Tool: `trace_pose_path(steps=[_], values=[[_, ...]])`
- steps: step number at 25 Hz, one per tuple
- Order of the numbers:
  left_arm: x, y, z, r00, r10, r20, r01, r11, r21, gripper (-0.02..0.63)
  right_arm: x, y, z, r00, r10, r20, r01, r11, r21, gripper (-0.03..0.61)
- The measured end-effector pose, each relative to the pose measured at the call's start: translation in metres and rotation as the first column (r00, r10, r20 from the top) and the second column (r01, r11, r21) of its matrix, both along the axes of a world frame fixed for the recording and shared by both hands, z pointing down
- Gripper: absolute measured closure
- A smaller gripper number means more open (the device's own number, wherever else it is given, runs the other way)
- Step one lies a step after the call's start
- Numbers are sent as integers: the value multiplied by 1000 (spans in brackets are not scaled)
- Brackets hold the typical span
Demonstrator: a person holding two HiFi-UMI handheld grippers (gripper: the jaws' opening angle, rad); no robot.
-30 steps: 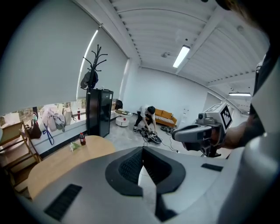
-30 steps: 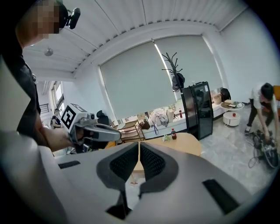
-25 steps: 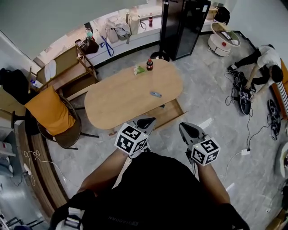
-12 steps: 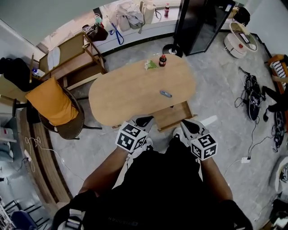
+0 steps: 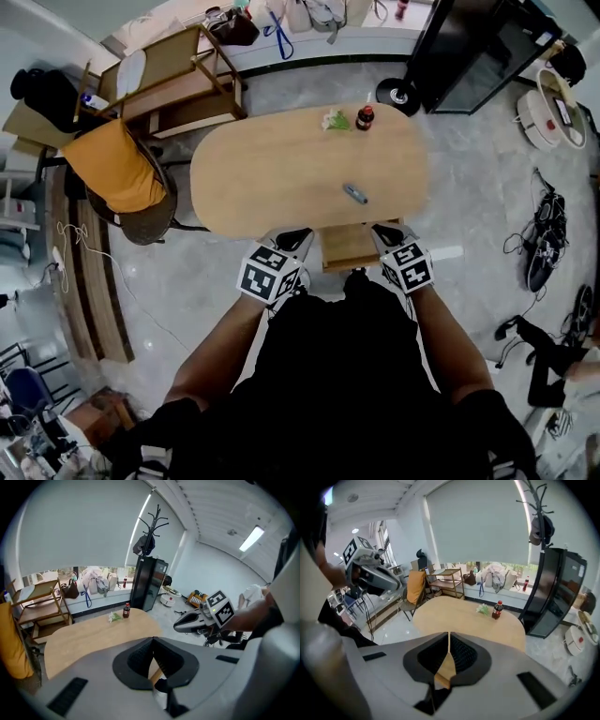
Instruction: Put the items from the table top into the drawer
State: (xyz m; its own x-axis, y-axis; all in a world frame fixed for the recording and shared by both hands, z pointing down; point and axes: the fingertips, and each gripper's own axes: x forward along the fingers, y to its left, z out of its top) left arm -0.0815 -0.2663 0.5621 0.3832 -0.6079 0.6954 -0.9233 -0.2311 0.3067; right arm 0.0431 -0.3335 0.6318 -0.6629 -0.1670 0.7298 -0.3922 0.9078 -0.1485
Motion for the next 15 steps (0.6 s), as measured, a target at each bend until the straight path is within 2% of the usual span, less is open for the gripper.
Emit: trace_pose_path(steps=[6,9,11,14,15], values=[[13,-19,39,989,-143,21,144,986,-81,609,1,-34,117,976,-167,-139,150,981,-121,571],[21,-7,56,968,-250,33,252,957,-141,609,2,-40,174,943,-273,-187,243,955,-168,571],[21,-7,68,955,-292,42,295,941,-167,609,-7,-58,210,923,-317,-217,285,944,-167,569],[17,-5,90,949,-310,56,315,926,-207,609,-31,-91,261,900,-343,-269,310,938,-158,480],[18,-2,98,946,-319,59,324,919,-226,609,-37,-96,277,890,-353,-287,318,934,-164,480]])
